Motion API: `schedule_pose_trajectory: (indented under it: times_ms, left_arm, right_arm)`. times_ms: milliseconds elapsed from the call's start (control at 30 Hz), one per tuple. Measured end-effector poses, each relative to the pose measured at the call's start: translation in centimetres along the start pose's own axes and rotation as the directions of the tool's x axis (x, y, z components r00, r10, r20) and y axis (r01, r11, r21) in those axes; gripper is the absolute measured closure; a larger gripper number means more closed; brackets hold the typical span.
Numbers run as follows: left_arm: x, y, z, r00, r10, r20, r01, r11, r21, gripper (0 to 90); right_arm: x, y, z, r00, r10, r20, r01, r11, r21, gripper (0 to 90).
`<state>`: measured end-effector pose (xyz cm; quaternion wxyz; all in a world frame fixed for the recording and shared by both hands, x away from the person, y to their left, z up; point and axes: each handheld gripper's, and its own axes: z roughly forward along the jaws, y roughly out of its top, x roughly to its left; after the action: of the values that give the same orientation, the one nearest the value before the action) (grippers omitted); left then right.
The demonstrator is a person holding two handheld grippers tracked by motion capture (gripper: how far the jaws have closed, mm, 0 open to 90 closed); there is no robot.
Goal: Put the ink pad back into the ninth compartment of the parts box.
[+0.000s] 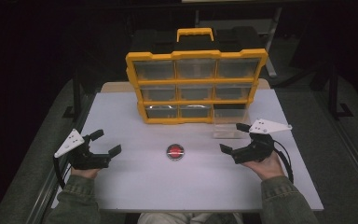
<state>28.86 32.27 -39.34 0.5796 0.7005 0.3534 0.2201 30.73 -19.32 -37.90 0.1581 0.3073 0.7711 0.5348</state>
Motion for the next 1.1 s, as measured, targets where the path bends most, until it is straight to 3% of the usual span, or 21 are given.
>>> schedule_pose_trajectory:
  times_ms: [1100]
  left_arm:
    - [0.0, 0.0, 0.1, 1.0, 0.001, 0.006, -0.001, 1.0, 0.005, 0.0]
  right_arm:
    - [2.5, 1.6, 6.0, 0.9914, -0.056, -0.118, 0.065, 0.995, 0.074, 0.0]
